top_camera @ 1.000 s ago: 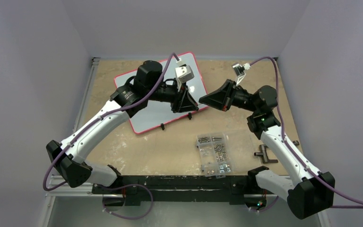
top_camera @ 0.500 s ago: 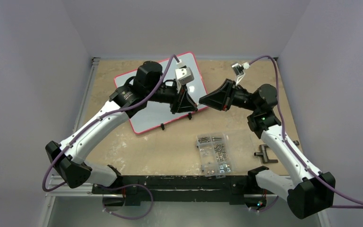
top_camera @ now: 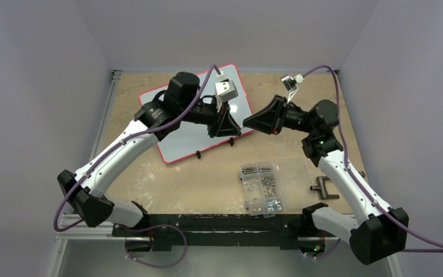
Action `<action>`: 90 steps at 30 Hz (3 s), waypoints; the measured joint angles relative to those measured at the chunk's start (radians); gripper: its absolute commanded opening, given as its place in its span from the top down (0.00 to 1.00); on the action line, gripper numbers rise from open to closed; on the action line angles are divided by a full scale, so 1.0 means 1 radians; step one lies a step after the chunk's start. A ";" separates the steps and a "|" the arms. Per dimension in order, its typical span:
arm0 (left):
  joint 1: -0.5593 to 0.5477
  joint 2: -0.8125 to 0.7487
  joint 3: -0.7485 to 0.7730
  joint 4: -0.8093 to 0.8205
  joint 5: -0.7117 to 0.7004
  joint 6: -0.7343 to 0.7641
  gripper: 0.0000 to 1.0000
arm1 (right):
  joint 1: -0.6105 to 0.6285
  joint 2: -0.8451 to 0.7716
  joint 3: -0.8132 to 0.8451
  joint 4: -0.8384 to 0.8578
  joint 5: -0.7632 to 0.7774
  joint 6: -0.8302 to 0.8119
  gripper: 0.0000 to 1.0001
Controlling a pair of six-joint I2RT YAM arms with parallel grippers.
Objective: Write a sentence on the whiteboard
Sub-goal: Open the whiteboard marker at the center of the board, then place the pen cap at the center of the board.
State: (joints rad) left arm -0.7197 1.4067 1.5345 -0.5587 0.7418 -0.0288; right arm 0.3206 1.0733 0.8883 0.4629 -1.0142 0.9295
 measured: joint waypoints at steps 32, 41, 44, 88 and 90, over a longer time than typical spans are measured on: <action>0.013 0.034 0.072 -0.135 0.014 0.071 1.00 | 0.031 0.033 0.034 -0.088 -0.001 -0.084 1.00; 0.011 -0.016 0.002 -0.061 -0.060 0.095 1.00 | 0.029 0.041 0.083 -0.232 0.062 -0.075 1.00; 0.000 -0.050 -0.066 0.010 -0.103 0.098 1.00 | 0.008 0.051 0.080 -0.249 0.055 -0.043 1.00; -0.100 -0.039 -0.858 0.555 -0.647 -0.371 1.00 | -0.148 -0.042 -0.046 -0.317 0.266 -0.121 1.00; -0.101 -0.020 -0.870 0.580 -0.662 -0.387 0.99 | -0.148 -0.042 -0.046 -0.317 0.269 -0.121 1.00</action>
State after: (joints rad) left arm -0.8211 1.3869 0.6643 0.0212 0.0799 -0.4156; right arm 0.1726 1.0313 0.8421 0.1455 -0.7456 0.8082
